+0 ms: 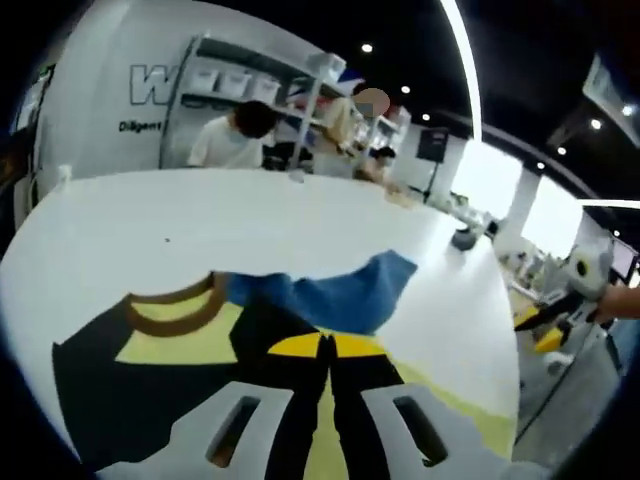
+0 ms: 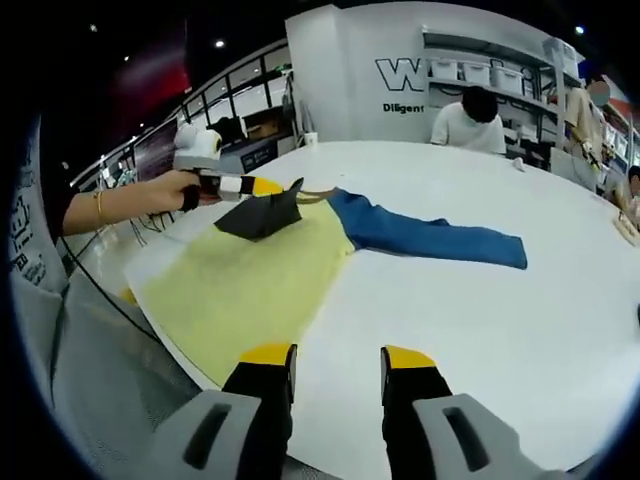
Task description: Fold the garment on the visible template until the final outline fits inside the template.
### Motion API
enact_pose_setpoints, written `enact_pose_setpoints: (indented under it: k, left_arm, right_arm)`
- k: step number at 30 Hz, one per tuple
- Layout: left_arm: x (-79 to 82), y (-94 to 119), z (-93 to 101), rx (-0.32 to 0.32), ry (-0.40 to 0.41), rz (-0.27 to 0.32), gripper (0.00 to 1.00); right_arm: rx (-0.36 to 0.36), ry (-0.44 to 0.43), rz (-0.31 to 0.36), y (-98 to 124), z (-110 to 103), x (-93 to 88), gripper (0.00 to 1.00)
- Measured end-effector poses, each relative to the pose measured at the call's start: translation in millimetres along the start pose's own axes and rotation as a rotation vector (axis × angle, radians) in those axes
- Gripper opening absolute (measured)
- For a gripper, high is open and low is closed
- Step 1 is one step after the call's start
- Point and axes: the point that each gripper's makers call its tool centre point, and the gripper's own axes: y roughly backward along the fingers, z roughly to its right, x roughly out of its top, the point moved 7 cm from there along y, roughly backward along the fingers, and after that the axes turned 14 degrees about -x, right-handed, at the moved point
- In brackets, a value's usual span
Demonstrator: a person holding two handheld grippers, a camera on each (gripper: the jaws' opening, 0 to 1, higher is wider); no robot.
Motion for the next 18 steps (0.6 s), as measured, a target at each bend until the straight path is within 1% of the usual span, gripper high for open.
enact_pose_setpoints:
  k: [1, 2, 4, 6, 8, 12, 18]
  left_arm:
    - [-4.3, -7, 3.8, -0.038, 0.008, -0.01, 0.0]
    - [-6.1, -10, 5.2, -0.054, 0.015, -0.016, 0.0]
    - [-8.7, -14, 6.4, -0.057, 0.02, -0.011, 0.0]
    - [-12.3, -16, 13.8, -0.074, 0.026, -0.03, 0.0]
    - [-15.3, -18, 16.9, -0.081, 0.021, -0.042, 0.0]
    - [-16.2, -17, 17.6, -0.086, 0.018, -0.043, 0.0]
    - [-11.0, -7, 17.4, -0.07, -0.031, -0.056, 0.0]
  right_arm:
    - [-0.001, 0.001, -0.005, 0, 0, -0.5, 0.29]
    - [-0.001, 0.0, -0.003, 0, 0, 0.0, 0.29]
    - [0.002, 0.003, -0.002, 0, -1, 0.7, 0.29]
    - [-0.001, 0.005, -0.001, 1, -1, 1.2, 0.3]
    - [0.0, 0.003, 0.0, 1, -1, 2.4, 0.29]
    - [-0.004, 0.002, 0.004, 3, 0, 3.0, 0.29]
    - [-0.011, 0.006, 0.001, 1, 3, 3.1, 0.29]
